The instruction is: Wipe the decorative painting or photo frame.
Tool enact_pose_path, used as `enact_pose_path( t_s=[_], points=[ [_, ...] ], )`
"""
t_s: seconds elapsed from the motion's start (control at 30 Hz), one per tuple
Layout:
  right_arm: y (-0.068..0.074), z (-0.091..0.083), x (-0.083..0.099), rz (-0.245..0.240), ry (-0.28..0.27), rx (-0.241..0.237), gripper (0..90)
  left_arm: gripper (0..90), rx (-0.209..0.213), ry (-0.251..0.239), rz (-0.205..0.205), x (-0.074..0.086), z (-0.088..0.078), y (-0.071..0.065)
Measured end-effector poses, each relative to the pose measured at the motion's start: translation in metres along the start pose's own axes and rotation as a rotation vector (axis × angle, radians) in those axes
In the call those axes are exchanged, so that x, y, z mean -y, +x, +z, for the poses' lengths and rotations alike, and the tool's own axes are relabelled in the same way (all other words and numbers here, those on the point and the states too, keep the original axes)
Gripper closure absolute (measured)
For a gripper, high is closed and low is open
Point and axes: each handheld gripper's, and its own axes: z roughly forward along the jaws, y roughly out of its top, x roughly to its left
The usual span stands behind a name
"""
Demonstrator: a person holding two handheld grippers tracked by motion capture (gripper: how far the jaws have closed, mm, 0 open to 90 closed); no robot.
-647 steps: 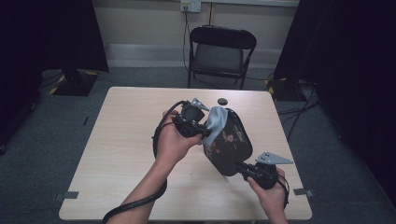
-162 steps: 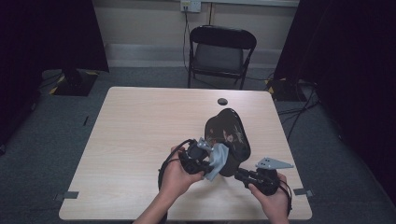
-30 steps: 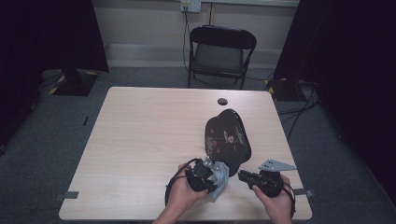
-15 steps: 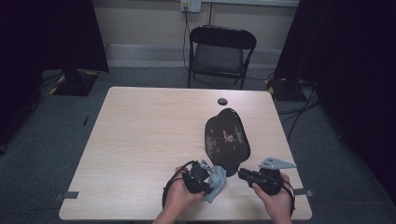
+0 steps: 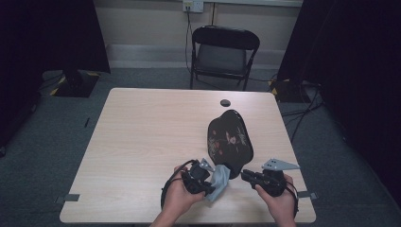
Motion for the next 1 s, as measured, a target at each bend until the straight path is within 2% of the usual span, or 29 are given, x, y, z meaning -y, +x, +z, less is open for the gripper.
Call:
enact_pose_path(
  t_s=[0.17, 0.3, 0.6, 0.8, 1.0],
  points=[
    [0.000, 0.001, 0.001, 0.001, 0.003, 0.003, 80.0, 79.3, -0.014, -0.039, 0.038, -0.017, -0.025, -0.003],
    [0.000, 0.001, 0.001, 0.003, 0.006, 0.005, 79.8, 79.3, -0.021, -0.082, 0.049, -0.031, -0.043, -0.006],
    [0.000, 0.003, 0.001, 0.000, 0.011, 0.008, 79.8, 79.3, -0.036, -0.143, 0.118, -0.061, -0.072, -0.023],
    [0.001, 0.002, 0.001, 0.000, 0.010, 0.010, 79.8, 79.3, -0.027, -0.176, 0.156, -0.077, -0.078, -0.035],
    [0.001, 0.002, 0.001, 0.001, 0.010, 0.009, 79.8, 79.3, -0.009, -0.160, 0.171, -0.079, -0.069, -0.043]
  ],
)
